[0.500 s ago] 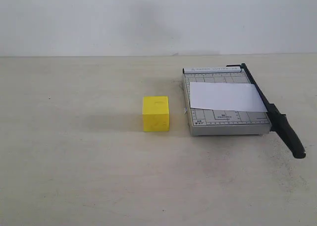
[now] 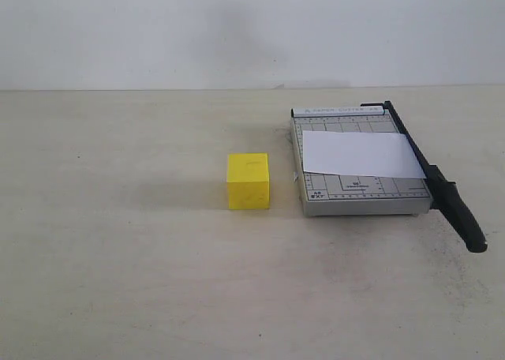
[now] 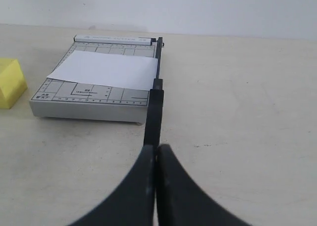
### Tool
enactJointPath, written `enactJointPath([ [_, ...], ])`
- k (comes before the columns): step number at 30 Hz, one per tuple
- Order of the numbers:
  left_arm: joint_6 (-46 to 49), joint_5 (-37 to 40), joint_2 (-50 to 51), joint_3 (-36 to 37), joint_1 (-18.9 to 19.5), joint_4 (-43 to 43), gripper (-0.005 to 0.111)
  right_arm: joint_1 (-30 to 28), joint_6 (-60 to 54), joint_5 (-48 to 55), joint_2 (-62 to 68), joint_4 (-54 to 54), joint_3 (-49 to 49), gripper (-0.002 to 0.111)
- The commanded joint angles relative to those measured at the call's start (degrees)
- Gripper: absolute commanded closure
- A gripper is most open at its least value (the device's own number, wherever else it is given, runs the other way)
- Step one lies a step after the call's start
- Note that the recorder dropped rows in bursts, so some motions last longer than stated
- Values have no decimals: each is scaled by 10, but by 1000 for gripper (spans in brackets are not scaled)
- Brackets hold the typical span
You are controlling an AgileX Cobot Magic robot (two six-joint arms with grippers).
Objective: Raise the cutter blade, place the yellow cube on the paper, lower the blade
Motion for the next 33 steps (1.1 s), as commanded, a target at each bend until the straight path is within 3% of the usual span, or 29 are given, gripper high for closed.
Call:
enactJointPath([
  [1,-4,-8,-2,-2,-1,0,102,1,-7,-8,-3,-17,-1,108],
  [7,-4,-8,-2,-2,-1,0,102,1,-5,-43,-3,-27,-1,108],
  [11,-4,-8,-2,-2,-1,0,102,1,91,-127,-3,113,-1,108],
  [14,-4,-8,-2,-2,-1,0,102,1,135,-132,-3,212,-1,108],
  [19,-4,-8,-2,-2,-1,0,102,1,153,-127,-3,284,-1,108],
  [23,-4,-8,-2,-2,-1,0,102,1,153,-266,-3,309,-3,105],
  [26,-4,-8,-2,-2,-1,0,102,1,121,-345,22,232,-70,96],
  [30,-4,-8,-2,-2,-1,0,102,1,99,-257,192,-4,-165,88],
  [33,-4,-8,-2,-2,-1,0,102,1,99,-213,346,-98,-189,84],
])
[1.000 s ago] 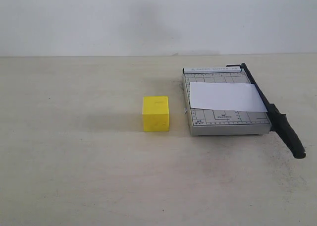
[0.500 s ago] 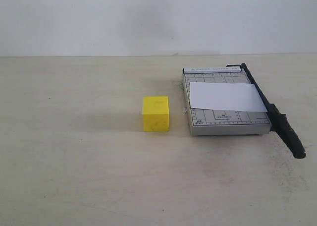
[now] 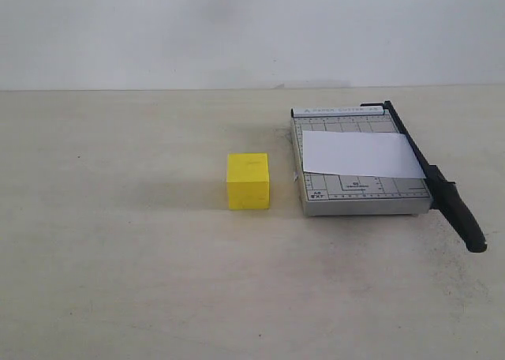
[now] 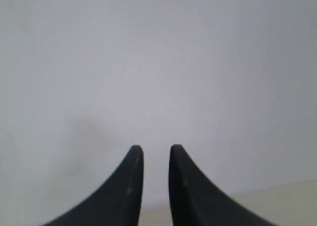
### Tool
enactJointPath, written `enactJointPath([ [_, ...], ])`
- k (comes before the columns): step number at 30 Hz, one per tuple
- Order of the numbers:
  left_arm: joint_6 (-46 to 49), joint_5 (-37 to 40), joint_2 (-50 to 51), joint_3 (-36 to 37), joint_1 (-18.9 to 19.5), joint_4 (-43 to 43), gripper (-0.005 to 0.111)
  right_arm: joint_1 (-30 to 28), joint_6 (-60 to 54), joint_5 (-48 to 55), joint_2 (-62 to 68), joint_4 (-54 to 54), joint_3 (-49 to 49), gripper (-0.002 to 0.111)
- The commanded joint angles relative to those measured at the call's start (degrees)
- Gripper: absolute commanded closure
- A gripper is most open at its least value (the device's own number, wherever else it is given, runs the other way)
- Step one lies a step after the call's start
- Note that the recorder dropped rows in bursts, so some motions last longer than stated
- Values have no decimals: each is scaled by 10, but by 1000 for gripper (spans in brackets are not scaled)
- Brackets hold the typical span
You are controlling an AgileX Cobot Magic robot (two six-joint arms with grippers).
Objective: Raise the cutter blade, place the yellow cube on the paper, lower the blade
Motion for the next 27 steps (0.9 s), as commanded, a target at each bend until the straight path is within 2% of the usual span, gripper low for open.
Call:
enactJointPath([
  [1,-4,-8,-2,-2,-1,0,102,1,-9,75,229,-151,-33,82],
  [3,-4,-8,-2,-2,-1,0,102,1,-9,74,314,-154,-46,74],
  [7,-4,-8,-2,-2,-1,0,102,1,5,72,448,-151,-81,48],
  [9,-4,-8,-2,-2,-1,0,102,1,16,72,496,-151,-94,42],
  [13,-4,-8,-2,-2,-1,0,102,1,53,70,566,-151,-102,42],
  [24,-4,-8,-2,-2,-1,0,102,1,53,43,663,-151,-102,42],
  [26,-4,-8,-2,-2,-1,0,102,1,53,33,676,-151,-102,47],
  [27,-4,-8,-2,-2,-1,0,102,1,53,32,687,-151,-102,57],
])
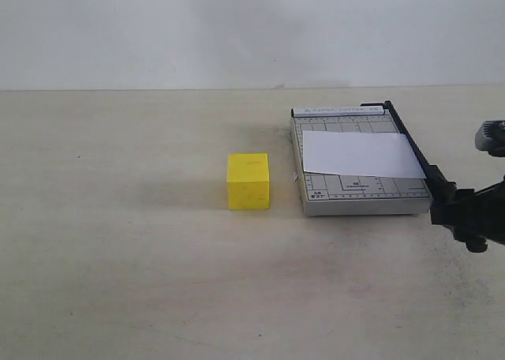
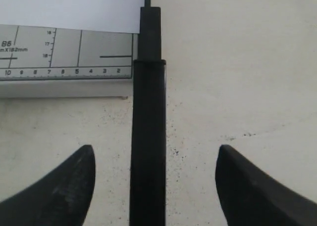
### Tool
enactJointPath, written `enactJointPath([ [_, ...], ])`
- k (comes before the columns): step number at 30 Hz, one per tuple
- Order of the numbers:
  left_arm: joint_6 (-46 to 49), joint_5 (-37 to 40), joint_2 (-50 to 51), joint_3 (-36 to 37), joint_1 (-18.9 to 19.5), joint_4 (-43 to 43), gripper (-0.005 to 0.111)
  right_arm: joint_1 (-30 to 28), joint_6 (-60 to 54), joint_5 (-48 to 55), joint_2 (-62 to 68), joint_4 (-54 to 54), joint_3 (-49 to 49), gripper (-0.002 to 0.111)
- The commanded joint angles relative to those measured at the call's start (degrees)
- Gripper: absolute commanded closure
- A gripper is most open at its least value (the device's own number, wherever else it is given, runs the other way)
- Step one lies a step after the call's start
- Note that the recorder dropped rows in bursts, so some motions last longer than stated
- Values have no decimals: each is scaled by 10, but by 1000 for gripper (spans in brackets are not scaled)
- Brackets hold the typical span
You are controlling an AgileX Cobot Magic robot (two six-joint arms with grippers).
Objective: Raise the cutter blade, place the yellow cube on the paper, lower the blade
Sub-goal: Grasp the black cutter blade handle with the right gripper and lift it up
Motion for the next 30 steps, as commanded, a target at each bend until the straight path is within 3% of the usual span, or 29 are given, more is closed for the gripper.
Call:
enactJointPath([
  [1,-4,-7,-2,-2,-1,0,102,1,1,-15,30,-5,-3,64],
  [2,-4,-7,-2,-2,-1,0,102,1,1,-8,31,-5,-3,77],
  [6,-4,-7,-2,-2,-1,0,102,1,1,-3,31,-5,-3,108],
  [18,-4,-7,-2,-2,-1,0,102,1,1,48,-80,-5,-54,108],
  [30,-4,-7,-2,-2,-1,0,102,1,1,-39,-171,-5,-56,108],
])
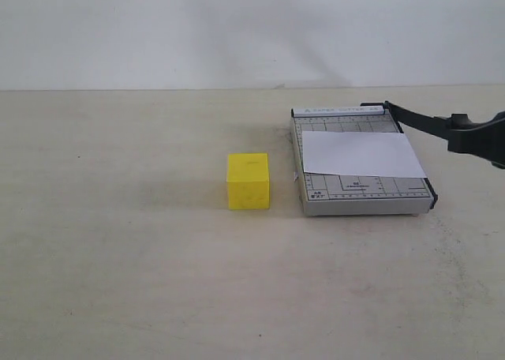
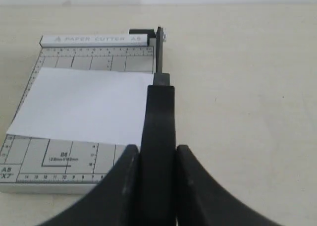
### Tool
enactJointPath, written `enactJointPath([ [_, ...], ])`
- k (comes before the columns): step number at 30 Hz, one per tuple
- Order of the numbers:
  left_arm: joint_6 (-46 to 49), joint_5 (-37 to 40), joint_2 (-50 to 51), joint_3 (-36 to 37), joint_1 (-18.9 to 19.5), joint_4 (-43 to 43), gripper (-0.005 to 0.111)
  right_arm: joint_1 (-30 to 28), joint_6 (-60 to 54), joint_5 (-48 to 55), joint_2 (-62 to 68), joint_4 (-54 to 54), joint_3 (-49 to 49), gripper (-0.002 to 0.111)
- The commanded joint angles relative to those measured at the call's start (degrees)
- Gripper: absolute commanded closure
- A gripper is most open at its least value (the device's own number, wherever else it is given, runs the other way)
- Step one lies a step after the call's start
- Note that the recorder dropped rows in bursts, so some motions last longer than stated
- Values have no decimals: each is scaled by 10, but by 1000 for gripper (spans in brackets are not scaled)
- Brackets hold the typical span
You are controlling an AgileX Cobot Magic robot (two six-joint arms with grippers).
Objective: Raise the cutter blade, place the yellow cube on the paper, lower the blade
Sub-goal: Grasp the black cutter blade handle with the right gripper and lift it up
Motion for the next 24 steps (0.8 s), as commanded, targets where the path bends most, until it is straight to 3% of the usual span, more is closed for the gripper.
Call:
enactJointPath([
  [1,-4,-7,-2,-2,-1,0,102,-4,1,-52,-29,-2,-10,108],
  [8,-4,-7,-2,-2,-1,0,102,-4,-1,-48,-28,-2,-10,106],
  [16,-4,-7,-2,-2,-1,0,102,-4,-27,-44,-28,-2,-10,58],
  [24,-4,-7,-2,-2,-1,0,102,-4,-83,98,-155,-2,-10,53],
])
